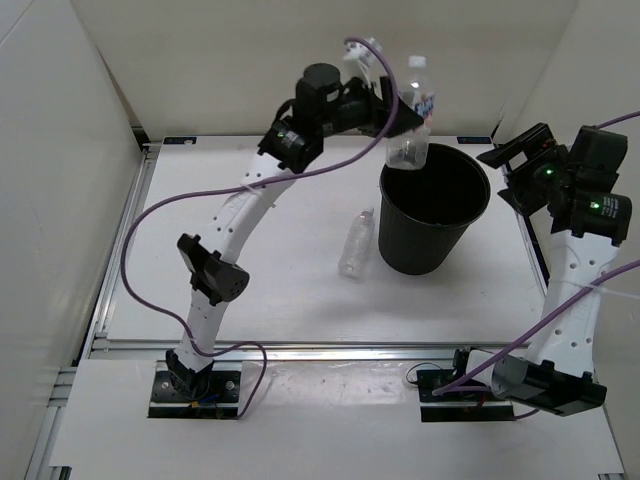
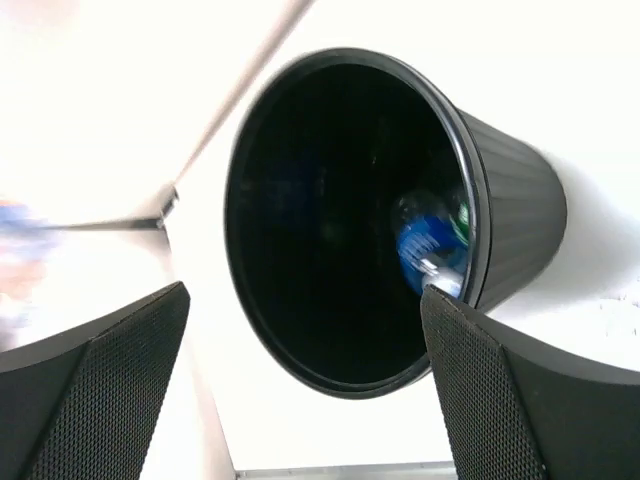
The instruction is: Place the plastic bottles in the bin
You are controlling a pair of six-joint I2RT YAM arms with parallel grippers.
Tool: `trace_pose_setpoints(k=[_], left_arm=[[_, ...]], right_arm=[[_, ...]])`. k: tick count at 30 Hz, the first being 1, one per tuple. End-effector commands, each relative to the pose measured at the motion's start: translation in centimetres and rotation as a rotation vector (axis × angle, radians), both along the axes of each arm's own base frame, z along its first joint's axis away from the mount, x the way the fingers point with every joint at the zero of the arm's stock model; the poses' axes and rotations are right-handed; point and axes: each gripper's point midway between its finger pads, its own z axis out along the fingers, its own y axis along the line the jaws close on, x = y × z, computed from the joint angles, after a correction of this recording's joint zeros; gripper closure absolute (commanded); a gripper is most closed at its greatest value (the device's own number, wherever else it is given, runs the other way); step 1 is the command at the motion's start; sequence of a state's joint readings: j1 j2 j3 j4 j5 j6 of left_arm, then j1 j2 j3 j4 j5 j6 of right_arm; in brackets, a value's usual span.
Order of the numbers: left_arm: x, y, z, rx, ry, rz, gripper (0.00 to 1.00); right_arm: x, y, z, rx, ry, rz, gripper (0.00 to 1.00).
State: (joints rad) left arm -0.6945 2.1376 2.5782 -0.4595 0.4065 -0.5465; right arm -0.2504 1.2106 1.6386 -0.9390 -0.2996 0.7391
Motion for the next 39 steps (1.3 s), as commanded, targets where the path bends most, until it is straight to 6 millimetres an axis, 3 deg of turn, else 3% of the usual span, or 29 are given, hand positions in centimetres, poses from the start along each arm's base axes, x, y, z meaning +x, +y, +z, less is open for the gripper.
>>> trace_pose_setpoints(k=[1, 4, 5, 8, 11, 12, 14, 15, 16, 18, 19, 22, 25, 30, 31, 35, 39], left_arm=[[-3.0, -2.3, -0.9, -0.011, 0.047, -0.154, 0.26], [-3.8, -3.4, -3.4, 0.02, 0.104, -0.209, 0.18], [-4.2, -3.7, -3.4, 0.02, 0.104, -0.218, 0.0], [-3.7, -2.3, -1.8, 0.028, 0.018, -0.179, 0.0], [-3.0, 1.2, 0.6, 0.054, -0.106, -0.095, 0.0], [-2.1, 4.1, 1.1, 0.079, -0.124, 0.018, 0.0], [-1.0, 7.3, 0.8, 0.154, -0.181, 0.171, 0.0], [-0.2, 11.6, 2.5, 0.161, -0.194, 0.381, 0.0], [1.1, 13.3, -2.3, 0.254, -0.115, 0.463, 0.0], [2.2, 16.8, -6.5, 0.324, -0.034, 0.554, 0.0], [1.1, 16.9, -11.1, 0.384, 0.036, 0.476, 0.0], [0.3, 17.8, -17.9, 0.468, 0.162, 0.439, 0.0], [0.4, 17.3, -22.1, 0.515, 0.239, 0.407, 0.0], [0.8, 15.6, -26.6, 0.54, 0.319, 0.367, 0.0], [1.1, 15.0, -28.5, 0.551, 0.351, 0.351, 0.0], [2.3, 13.3, -29.5, 0.528, 0.369, 0.308, 0.0], [2.2, 11.6, -31.1, 0.512, 0.412, 0.256, 0.0]], right_arm=[[-0.7, -0.1, 4.6, -0.023, -0.138, 0.003, 0.0], [-1.1, -0.4, 5.3, -0.03, -0.158, -0.009, 0.0], [-1.1, -0.4, 5.3, -0.039, -0.16, -0.004, 0.0], [-1.5, -0.3, 4.4, -0.035, -0.144, -0.004, 0.0], [-2.0, -0.2, 4.3, -0.036, -0.147, -0.004, 0.0], [-1.9, -0.2, 3.9, -0.032, -0.135, -0.004, 0.0], [-2.2, -0.1, 3.7, -0.032, -0.133, -0.004, 0.0], [-2.1, -0.1, 3.3, -0.029, -0.123, -0.004, 0.0], [-2.3, 0.0, 3.1, -0.028, -0.122, -0.004, 0.0], [-2.3, -0.1, 2.6, -0.024, -0.109, -0.004, 0.0], [-2.3, -0.1, 2.6, -0.024, -0.108, -0.004, 0.0], [-2.2, 0.1, 1.3, -0.009, -0.076, 0.005, 0.0], [-2.2, 0.2, 1.4, -0.004, -0.077, 0.013, 0.0], [-1.6, 0.4, 1.4, 0.006, -0.082, 0.032, 0.0], [-1.3, 0.3, 1.4, 0.007, -0.081, 0.032, 0.0], [-0.7, 0.3, 2.0, 0.01, -0.088, 0.04, 0.0], [-0.2, 0.1, 2.2, 0.002, -0.089, 0.045, 0.0]])
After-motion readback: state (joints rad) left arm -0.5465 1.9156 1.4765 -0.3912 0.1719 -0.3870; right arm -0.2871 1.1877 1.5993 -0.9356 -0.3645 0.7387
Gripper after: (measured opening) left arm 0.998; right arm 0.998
